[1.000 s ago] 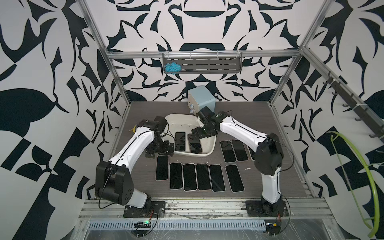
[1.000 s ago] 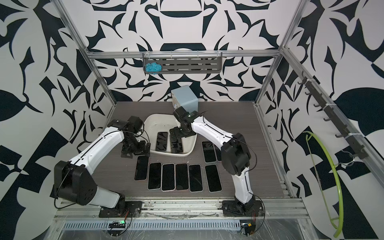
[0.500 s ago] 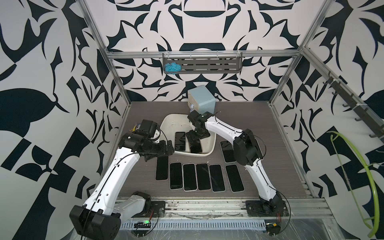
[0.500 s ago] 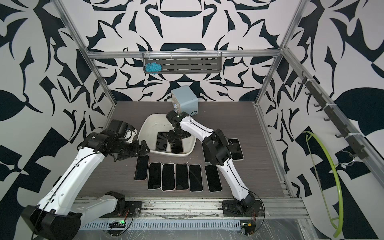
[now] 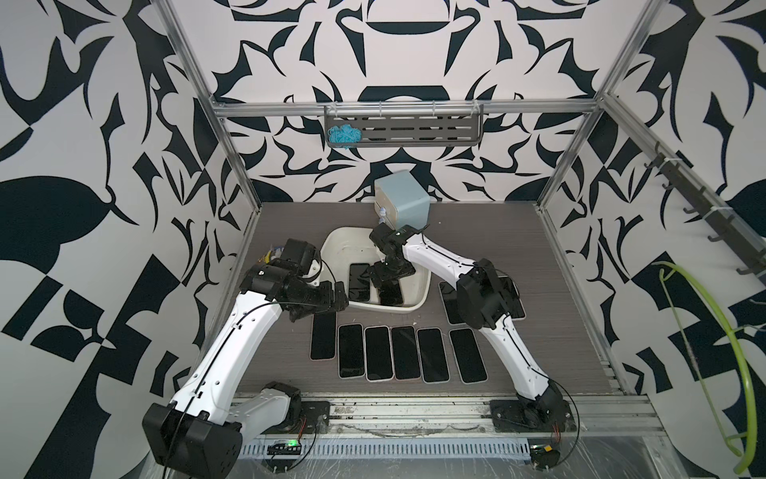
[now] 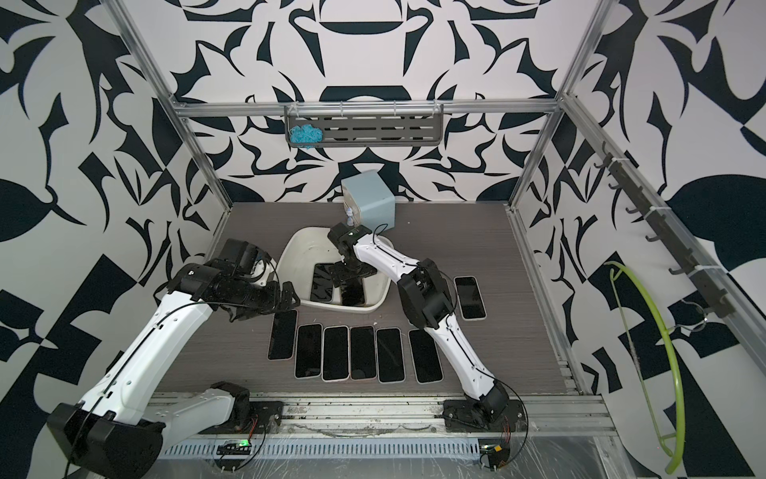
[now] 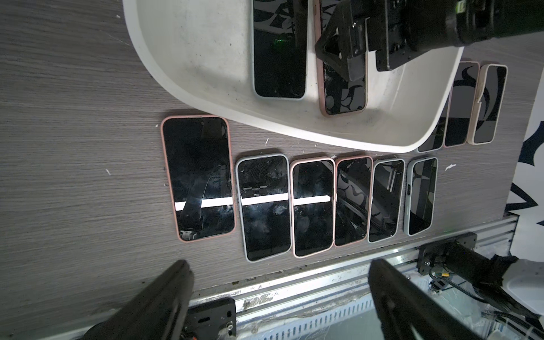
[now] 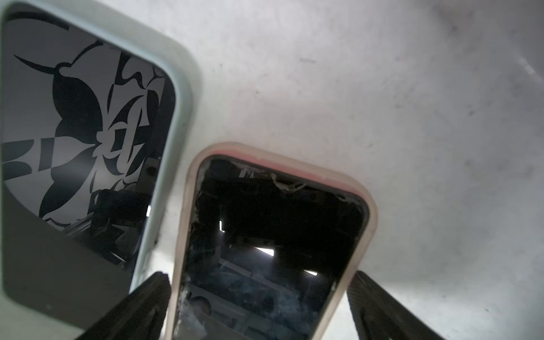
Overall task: Take the phone out of the storage box
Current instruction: Pick up the phone from the storage box.
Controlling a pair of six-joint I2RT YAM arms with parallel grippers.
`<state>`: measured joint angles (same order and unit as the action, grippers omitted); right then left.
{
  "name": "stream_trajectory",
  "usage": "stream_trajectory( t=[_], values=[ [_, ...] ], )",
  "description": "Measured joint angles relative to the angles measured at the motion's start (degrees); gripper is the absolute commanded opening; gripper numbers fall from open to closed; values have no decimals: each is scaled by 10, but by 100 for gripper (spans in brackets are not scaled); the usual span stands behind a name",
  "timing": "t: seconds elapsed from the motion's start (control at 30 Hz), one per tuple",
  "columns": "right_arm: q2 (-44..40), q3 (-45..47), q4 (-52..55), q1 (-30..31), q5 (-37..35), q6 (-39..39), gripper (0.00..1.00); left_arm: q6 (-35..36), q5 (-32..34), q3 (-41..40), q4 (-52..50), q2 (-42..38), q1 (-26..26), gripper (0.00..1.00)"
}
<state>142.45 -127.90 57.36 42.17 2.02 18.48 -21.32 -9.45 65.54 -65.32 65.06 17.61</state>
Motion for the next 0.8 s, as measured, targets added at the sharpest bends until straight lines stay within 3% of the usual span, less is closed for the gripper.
stream_trajectory(
  t=[0.47,0.8],
  values=[
    [12,-14,4,24,-83,11,79,7,-5,2,-15,7,0,100],
    [-18,23,-23,25,-113,-21,76,-13,-23,-23,8,-14,0,100]
  ],
)
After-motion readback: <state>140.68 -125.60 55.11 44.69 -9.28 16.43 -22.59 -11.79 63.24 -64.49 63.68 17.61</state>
